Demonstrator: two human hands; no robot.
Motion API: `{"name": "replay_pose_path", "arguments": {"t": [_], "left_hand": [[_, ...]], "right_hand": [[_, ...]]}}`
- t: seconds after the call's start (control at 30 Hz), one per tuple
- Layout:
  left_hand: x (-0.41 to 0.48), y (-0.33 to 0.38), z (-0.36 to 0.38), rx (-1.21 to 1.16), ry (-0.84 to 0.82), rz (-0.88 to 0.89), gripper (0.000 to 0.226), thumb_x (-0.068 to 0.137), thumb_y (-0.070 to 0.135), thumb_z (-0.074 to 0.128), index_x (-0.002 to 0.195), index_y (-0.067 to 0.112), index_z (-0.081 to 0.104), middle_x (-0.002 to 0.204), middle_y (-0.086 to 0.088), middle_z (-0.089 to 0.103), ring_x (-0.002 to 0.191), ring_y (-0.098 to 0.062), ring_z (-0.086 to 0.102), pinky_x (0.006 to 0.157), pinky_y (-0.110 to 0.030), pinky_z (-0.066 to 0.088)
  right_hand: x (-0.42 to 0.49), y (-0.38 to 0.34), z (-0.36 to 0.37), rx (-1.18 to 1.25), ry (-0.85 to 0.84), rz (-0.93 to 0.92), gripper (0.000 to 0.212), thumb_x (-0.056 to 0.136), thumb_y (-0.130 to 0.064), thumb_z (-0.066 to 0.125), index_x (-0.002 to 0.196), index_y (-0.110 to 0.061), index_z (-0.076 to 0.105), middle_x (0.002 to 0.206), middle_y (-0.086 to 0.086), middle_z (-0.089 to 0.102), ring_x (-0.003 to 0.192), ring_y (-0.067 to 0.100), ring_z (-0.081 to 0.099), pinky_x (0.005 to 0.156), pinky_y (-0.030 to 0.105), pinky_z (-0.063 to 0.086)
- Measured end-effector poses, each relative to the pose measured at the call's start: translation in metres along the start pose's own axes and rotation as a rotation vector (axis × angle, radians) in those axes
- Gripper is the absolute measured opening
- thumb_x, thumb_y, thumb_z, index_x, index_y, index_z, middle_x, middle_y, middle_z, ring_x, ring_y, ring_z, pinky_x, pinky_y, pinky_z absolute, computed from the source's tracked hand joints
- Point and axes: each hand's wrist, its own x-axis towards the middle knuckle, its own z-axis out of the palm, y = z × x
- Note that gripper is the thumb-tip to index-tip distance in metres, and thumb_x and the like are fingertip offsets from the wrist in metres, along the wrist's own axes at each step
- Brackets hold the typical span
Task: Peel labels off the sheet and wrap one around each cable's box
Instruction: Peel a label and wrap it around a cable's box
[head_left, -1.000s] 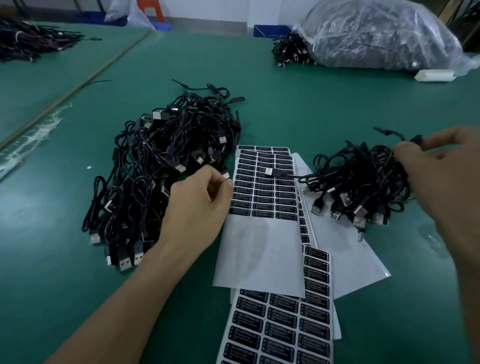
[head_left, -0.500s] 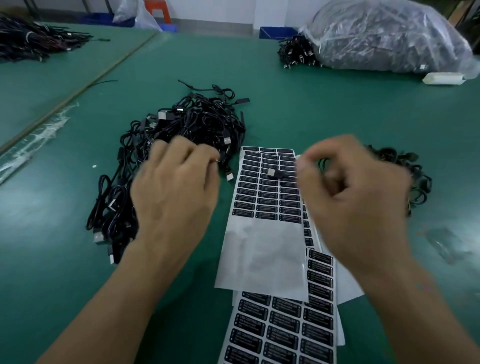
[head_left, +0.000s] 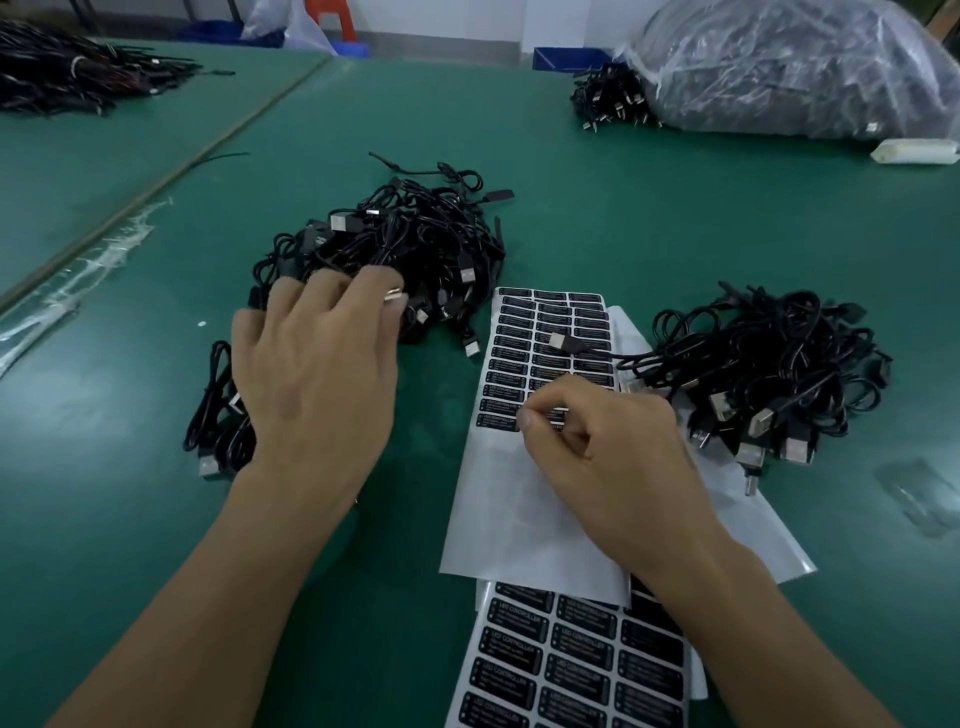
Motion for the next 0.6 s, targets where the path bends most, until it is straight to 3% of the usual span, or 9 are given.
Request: {"name": "replay_pose_path", "arguments": {"t": [0.1, 0.2, 0.27, 0.37, 0.5, 0.53, 0.6], "left_hand": [[-0.002, 0.010, -0.001, -0.150, 0.151, 0.187, 0.025, 0.107, 0.028, 0.051, 0.109, 0.015, 0.072, 0.090, -0.008, 0.067, 0.080, -0.031, 0.058, 0.067, -0.042, 0.042], [-0.004, 0.018, 0.002, -0.288, 0.204, 0.443, 0.027, 0.106, 0.023, 0.054, 0.102, 0.007, 0.075, 0.082, -0.011, 0.065, 0.069, -0.028, 0.058, 0.058, -0.039, 0.047], [-0.005, 0.020, 0.002, -0.332, 0.197, 0.566, 0.026, 0.104, 0.021, 0.056, 0.099, 0.005, 0.076, 0.078, -0.012, 0.063, 0.064, -0.026, 0.056, 0.054, -0.036, 0.047], [-0.007, 0.023, 0.004, -0.409, 0.135, 0.651, 0.029, 0.105, 0.022, 0.055, 0.095, 0.004, 0.076, 0.075, -0.013, 0.061, 0.062, -0.027, 0.053, 0.051, -0.038, 0.046], [-0.014, 0.030, 0.007, -0.494, 0.061, 0.717, 0.037, 0.105, 0.028, 0.052, 0.090, 0.004, 0.075, 0.075, -0.012, 0.059, 0.062, -0.026, 0.052, 0.053, -0.041, 0.046], [-0.015, 0.031, 0.008, -0.519, 0.038, 0.721, 0.039, 0.105, 0.029, 0.050, 0.091, 0.003, 0.075, 0.075, -0.012, 0.059, 0.063, -0.026, 0.052, 0.054, -0.041, 0.047], [-0.017, 0.031, 0.009, -0.568, -0.008, 0.728, 0.042, 0.106, 0.032, 0.047, 0.095, 0.003, 0.075, 0.078, -0.011, 0.061, 0.066, -0.026, 0.054, 0.057, -0.041, 0.049]], "right_hand": [[0.005, 0.000, 0.000, 0.082, 0.052, 0.038, 0.028, 0.094, -0.052, 0.051, 0.090, -0.030, 0.068, 0.063, -0.024, 0.058, 0.056, 0.005, 0.054, 0.053, 0.025, 0.036], [0.007, -0.002, -0.001, 0.290, 0.069, 0.120, 0.054, 0.095, -0.061, 0.033, 0.094, -0.024, 0.072, 0.072, -0.006, 0.067, 0.061, 0.010, 0.059, 0.057, 0.029, 0.046], [0.008, -0.003, -0.002, 0.460, 0.046, 0.215, 0.061, 0.097, -0.064, 0.029, 0.104, -0.026, 0.076, 0.080, -0.006, 0.073, 0.067, 0.011, 0.065, 0.063, 0.028, 0.052], [0.012, -0.009, -0.007, 0.717, -0.031, 0.251, 0.061, 0.103, -0.058, 0.028, 0.110, -0.020, 0.076, 0.088, -0.003, 0.076, 0.074, 0.016, 0.070, 0.069, 0.023, 0.054], [0.019, -0.018, -0.010, 0.936, -0.164, 0.305, 0.055, 0.103, -0.040, 0.042, 0.095, 0.008, 0.068, 0.072, 0.024, 0.062, 0.063, 0.027, 0.059, 0.059, 0.018, 0.048], [0.022, -0.019, -0.011, 0.950, -0.195, 0.354, 0.056, 0.103, -0.038, 0.046, 0.088, 0.014, 0.060, 0.064, 0.020, 0.052, 0.058, 0.023, 0.050, 0.054, 0.019, 0.043], [0.030, -0.019, -0.013, 0.946, -0.241, 0.447, 0.050, 0.102, -0.034, 0.053, 0.076, 0.008, 0.056, 0.057, 0.004, 0.044, 0.052, 0.013, 0.040, 0.046, 0.020, 0.033]]}}
